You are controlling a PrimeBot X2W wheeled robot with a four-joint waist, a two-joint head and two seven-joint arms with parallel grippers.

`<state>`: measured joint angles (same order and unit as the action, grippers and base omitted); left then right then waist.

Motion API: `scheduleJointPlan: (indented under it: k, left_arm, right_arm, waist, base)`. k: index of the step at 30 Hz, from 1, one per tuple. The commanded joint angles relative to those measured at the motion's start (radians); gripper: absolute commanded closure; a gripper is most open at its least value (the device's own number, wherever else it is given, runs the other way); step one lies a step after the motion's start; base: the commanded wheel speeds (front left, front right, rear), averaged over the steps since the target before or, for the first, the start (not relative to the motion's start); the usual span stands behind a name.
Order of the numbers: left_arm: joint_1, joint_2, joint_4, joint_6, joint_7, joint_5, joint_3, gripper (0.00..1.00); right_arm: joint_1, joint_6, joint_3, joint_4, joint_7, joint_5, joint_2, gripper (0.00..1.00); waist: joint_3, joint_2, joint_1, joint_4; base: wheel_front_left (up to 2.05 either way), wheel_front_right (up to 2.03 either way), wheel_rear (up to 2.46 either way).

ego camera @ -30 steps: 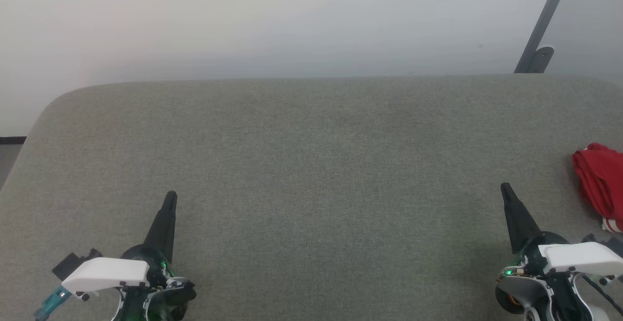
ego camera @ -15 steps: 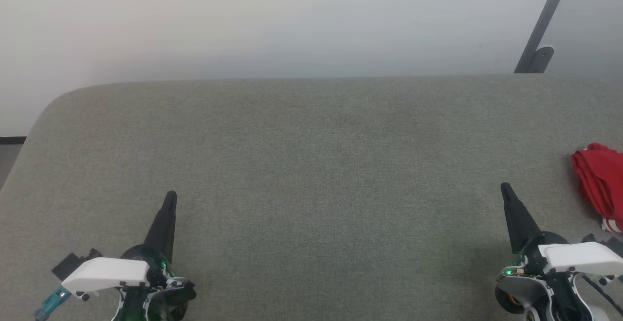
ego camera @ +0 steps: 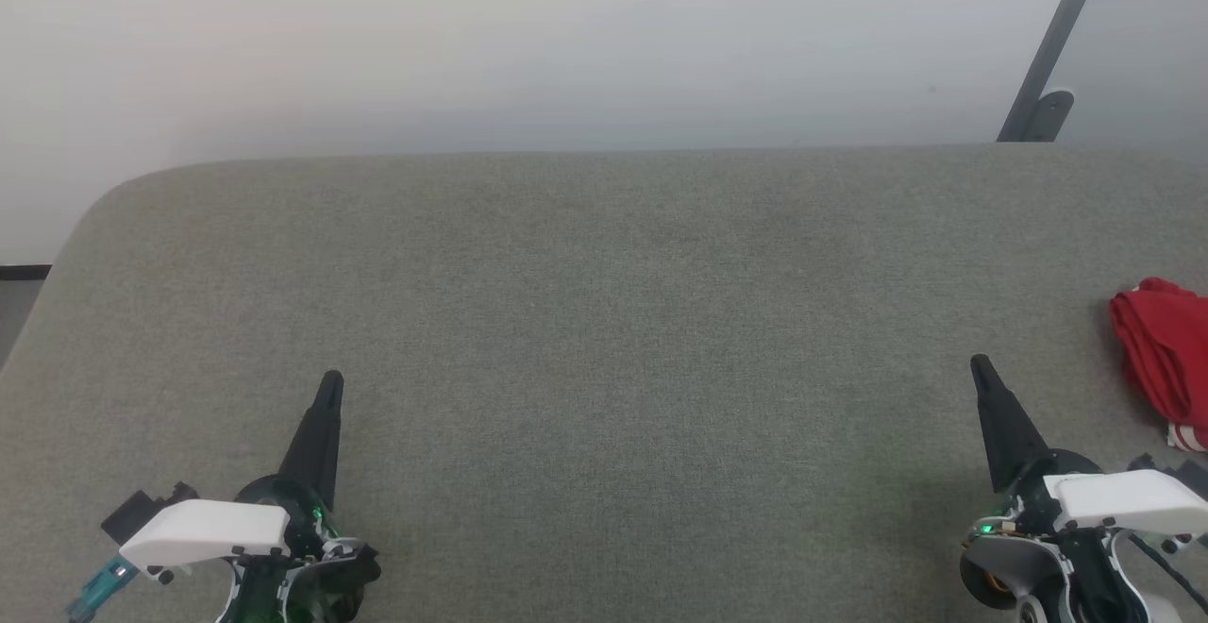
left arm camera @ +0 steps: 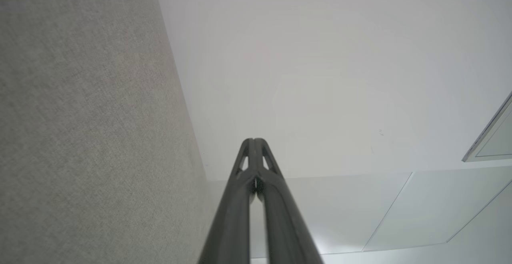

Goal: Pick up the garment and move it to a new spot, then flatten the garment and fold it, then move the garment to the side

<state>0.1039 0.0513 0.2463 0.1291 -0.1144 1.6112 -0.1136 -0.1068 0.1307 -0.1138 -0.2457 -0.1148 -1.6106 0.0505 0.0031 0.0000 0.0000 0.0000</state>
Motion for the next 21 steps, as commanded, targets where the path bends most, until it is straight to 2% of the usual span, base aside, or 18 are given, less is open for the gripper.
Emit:
scheduleJointPlan:
  k: [1, 21]
  left_arm:
    - [0.011, -0.002, -0.001, 0.003, -0.003, 0.003, 0.0, 1.0]
    - [0.011, -0.002, -0.001, 0.003, -0.003, 0.003, 0.0, 1.0]
  right_arm:
    - [-0.006, 0.0, -0.001, -0.001, -0.002, -0.004, -0.003, 1.0]
    - [-0.005, 0.0, -0.001, 0.0, -0.002, -0.004, -0.003, 1.0]
  waist:
    - [0.0, 0.0, 0.0, 0.0]
    - [0.0, 0.0, 0.0, 0.0]
  base:
    - [0.0, 0.0, 0.0]
    - [0.0, 0.0, 0.0]
